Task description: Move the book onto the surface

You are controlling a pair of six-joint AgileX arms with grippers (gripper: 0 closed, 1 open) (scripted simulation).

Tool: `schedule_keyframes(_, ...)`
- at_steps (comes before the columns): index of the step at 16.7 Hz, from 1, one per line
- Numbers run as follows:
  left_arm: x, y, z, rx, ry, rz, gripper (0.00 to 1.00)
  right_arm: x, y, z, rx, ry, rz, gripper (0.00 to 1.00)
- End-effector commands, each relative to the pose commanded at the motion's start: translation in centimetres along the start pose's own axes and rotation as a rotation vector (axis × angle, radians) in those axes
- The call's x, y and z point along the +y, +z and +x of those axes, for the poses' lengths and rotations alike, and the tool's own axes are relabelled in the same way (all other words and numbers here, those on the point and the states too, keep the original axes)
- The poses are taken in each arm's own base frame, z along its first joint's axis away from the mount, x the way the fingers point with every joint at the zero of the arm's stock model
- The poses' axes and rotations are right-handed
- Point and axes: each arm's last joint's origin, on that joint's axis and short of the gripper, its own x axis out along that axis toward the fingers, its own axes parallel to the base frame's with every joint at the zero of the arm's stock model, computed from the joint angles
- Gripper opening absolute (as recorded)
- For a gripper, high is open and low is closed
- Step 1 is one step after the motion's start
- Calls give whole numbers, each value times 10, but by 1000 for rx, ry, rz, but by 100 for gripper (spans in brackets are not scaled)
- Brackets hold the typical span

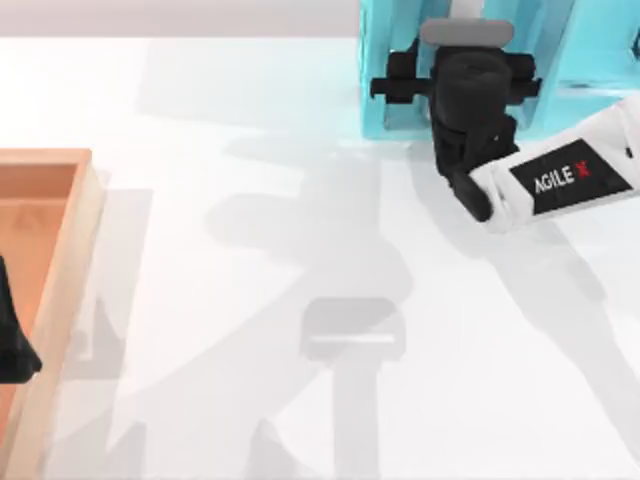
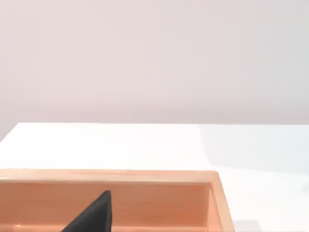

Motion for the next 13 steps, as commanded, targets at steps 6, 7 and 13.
schedule_keyframes(6, 0, 0, 0, 0, 0, 0, 100, 0, 0, 0, 0, 0, 0, 32)
schedule_keyframes(7, 0, 0, 0, 0, 0, 0, 100, 0, 0, 0, 0, 0, 0, 25)
schedule_keyframes(13, 0, 0, 0, 0, 0, 0, 100, 0, 0, 0, 0, 0, 0, 0)
